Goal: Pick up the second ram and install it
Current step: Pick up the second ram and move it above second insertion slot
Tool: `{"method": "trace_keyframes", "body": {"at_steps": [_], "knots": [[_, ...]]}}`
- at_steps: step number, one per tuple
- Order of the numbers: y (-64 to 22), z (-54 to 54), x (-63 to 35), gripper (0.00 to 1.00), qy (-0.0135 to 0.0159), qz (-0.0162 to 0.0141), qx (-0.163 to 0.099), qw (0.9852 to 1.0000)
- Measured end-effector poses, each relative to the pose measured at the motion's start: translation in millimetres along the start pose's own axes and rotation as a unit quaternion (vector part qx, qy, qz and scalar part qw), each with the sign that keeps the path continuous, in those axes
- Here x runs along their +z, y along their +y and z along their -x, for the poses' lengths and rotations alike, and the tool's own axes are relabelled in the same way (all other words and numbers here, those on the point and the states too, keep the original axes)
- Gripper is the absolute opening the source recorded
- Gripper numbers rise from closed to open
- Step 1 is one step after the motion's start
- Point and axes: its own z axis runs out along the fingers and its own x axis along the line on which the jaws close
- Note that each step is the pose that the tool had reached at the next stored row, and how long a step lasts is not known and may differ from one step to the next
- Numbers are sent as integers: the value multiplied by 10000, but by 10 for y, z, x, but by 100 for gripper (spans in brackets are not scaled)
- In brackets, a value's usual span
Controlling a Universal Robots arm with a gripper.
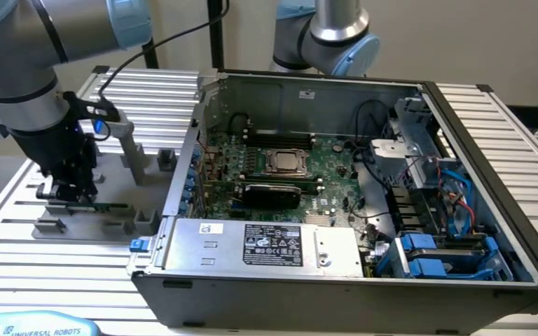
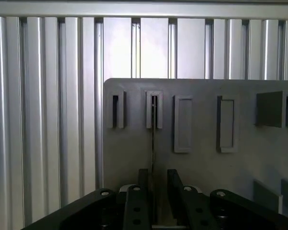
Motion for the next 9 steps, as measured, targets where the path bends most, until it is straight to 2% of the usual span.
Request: {"method": "trace_keyframes", "body": {"at_steps": [9], "knots": [[-30,-23,153,31,-10,0,0,10000]]}}
